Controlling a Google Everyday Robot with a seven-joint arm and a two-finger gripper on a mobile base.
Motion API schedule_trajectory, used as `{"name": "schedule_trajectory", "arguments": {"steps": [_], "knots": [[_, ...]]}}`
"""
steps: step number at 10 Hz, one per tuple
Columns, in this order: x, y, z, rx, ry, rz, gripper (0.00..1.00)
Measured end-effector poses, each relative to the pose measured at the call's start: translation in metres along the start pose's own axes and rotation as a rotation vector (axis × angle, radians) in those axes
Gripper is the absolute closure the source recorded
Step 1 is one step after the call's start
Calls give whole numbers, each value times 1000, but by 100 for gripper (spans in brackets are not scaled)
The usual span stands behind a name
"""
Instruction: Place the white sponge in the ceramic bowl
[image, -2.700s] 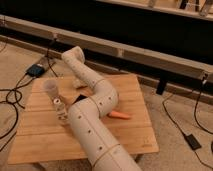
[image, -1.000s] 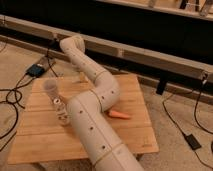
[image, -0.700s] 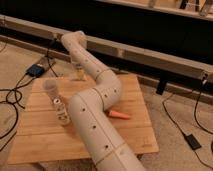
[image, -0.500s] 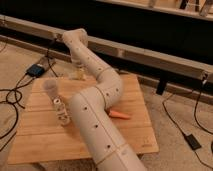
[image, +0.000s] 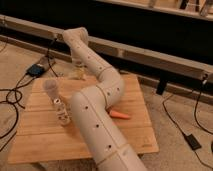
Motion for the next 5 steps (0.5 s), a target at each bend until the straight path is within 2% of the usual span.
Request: {"name": "schedule_trajectory", "arguments": {"steps": [1,2,3,5], "knots": [[-2,2,-2,-6,-23,16,100],[-3,-1,-7,8,-46,50,100],[2,-14,-15,63,-52,73,100],[0,-31,-29,143,-77,85,100]]}}
